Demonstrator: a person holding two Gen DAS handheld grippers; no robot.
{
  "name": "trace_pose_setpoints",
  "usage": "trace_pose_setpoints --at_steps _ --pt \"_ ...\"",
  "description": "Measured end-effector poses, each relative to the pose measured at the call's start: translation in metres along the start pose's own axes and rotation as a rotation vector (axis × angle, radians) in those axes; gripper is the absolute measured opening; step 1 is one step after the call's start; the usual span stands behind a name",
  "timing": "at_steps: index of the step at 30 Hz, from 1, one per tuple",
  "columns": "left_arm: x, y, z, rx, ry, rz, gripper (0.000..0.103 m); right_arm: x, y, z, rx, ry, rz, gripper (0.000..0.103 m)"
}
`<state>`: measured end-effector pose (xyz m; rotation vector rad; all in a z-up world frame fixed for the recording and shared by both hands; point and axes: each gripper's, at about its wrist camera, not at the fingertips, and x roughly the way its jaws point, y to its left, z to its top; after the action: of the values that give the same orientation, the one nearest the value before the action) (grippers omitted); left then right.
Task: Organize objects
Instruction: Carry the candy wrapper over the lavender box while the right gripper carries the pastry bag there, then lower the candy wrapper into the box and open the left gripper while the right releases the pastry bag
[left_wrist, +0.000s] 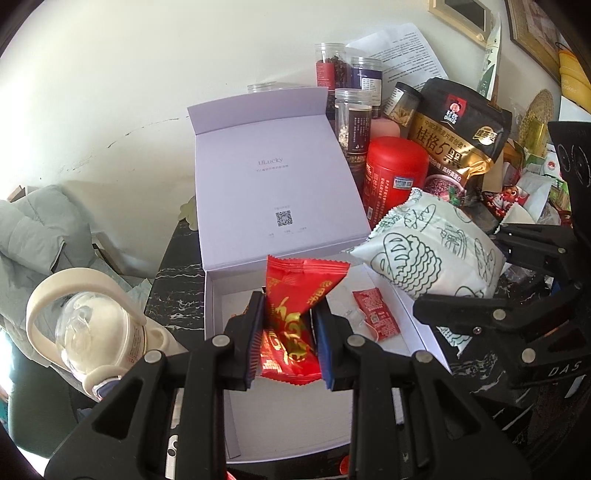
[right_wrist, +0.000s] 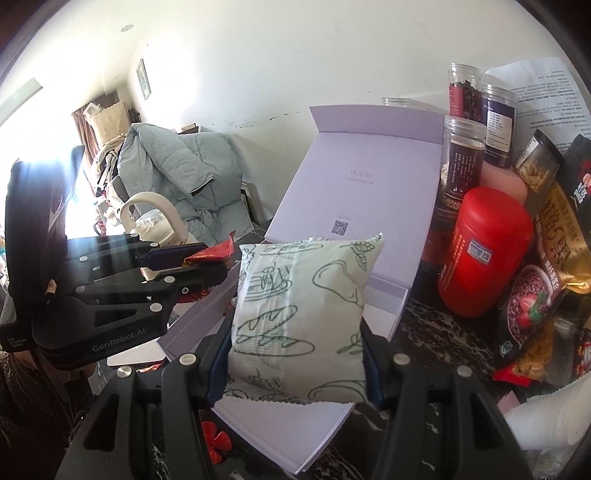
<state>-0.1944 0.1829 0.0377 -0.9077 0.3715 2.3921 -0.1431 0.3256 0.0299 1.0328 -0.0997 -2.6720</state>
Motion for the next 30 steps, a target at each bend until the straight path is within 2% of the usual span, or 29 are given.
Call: trace_pose_setpoints --at_steps 11,17,24,30 --pt "0.032 0.009 0.008 -0.033 0.022 0.021 0.024 0.031 -0.018 0.019 0.011 -0.004 0.015 0.059" --pt "0.049 0.013 0.012 -0.057 0.026 0.038 0.024 0.051 -0.033 0.024 0.018 0.024 0.019 0.059" --pt "0.067 0.014 0.009 -0.077 0.047 0.034 0.024 0.071 -0.051 0.017 0.062 0.073 0.027 0.059" --pt "0.072 0.012 0.006 -0.07 0.059 0.059 0.024 0.089 -0.058 0.01 0.089 0.118 0.052 0.059"
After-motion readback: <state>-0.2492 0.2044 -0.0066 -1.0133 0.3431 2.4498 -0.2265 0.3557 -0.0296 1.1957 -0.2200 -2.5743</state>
